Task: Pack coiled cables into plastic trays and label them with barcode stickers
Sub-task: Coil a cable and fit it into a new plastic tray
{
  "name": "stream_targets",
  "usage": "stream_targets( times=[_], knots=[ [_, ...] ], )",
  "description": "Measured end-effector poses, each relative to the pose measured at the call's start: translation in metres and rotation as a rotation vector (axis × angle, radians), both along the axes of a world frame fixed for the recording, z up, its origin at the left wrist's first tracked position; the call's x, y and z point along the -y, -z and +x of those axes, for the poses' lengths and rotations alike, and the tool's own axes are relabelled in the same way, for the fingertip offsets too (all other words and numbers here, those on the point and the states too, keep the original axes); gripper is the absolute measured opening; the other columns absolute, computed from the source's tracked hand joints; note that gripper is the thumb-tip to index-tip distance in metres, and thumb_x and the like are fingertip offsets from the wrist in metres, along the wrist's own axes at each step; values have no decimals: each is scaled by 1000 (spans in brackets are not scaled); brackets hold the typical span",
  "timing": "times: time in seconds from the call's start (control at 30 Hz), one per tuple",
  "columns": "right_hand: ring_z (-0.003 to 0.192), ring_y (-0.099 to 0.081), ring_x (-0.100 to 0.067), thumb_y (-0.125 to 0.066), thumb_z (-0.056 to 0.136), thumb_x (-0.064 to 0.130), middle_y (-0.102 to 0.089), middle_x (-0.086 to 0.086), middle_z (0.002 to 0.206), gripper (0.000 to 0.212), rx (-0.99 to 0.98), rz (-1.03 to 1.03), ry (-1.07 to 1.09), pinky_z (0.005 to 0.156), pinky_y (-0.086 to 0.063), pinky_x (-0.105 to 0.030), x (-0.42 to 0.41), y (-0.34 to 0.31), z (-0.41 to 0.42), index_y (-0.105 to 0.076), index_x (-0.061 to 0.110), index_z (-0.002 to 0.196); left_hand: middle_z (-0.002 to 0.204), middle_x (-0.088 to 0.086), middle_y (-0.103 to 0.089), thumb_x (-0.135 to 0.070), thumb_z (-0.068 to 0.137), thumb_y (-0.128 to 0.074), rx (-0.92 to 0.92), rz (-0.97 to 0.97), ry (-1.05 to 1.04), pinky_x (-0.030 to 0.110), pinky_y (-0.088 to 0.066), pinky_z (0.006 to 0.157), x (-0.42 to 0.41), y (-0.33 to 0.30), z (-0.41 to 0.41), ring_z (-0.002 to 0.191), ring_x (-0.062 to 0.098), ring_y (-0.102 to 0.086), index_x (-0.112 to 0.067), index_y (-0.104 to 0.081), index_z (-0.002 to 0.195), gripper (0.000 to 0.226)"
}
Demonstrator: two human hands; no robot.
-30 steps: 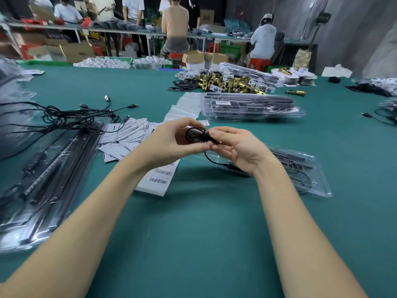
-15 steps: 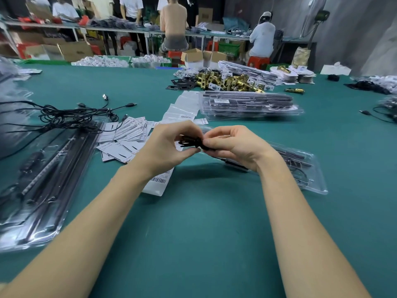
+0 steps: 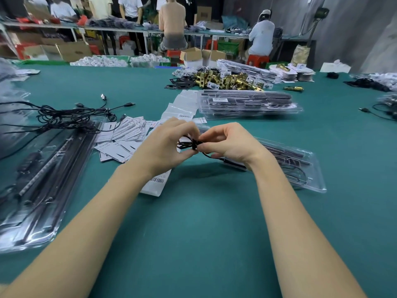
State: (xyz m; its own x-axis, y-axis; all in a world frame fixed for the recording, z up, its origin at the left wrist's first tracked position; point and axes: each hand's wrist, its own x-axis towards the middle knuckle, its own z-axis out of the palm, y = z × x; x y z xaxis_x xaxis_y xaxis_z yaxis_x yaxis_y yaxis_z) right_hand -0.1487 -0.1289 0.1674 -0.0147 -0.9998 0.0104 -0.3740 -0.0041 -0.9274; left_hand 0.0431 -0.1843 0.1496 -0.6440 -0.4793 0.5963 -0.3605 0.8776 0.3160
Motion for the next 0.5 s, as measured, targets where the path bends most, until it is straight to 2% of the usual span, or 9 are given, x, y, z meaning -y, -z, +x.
stream_targets(
  times=[0.07,0.13,0.23,0.37,0.5],
  knots=[
    [75,-68,-5,-84,77,11,-78,3,87,17,-67,-34,15,66,-54,-22,2,2,0,-76,25,85,93,-13,-68,-22,79,-83,57,124,11,13,-41,77,3,-7,4,91,0,-57,-19,-65,98,26],
    [79,-71,-4,-86,75,14,-78,7,86,20,-126,-61,25,77,-56,-26,4,5,1,-77,27,86,96,-11,-72,-23,82,-81,99,221,-2,15,-46,77,5,-13,8,93,-1,-63,-23,-68,102,24],
    [87,-73,-3,-88,71,16,-78,11,86,23,-160,-85,29,90,-55,-28,6,9,2,-77,28,87,97,-11,-73,-17,85,-77,137,230,-33,13,-46,80,4,-16,11,95,-2,-64,-24,-70,106,23],
    [83,-70,-1,-89,71,18,-77,12,87,27,-205,-63,0,88,-53,-26,6,10,0,-74,26,92,98,-6,-73,-10,84,-77,159,225,7,22,-48,84,2,-14,9,93,7,-65,-17,-69,109,27],
    [94,-66,4,-84,77,20,-74,14,105,37,-243,23,-138,81,-45,-12,1,3,-7,-68,30,108,100,-3,-72,-6,84,-75,165,140,16,29,-49,85,5,-6,10,91,11,-62,-12,-69,110,27]
  ],
)
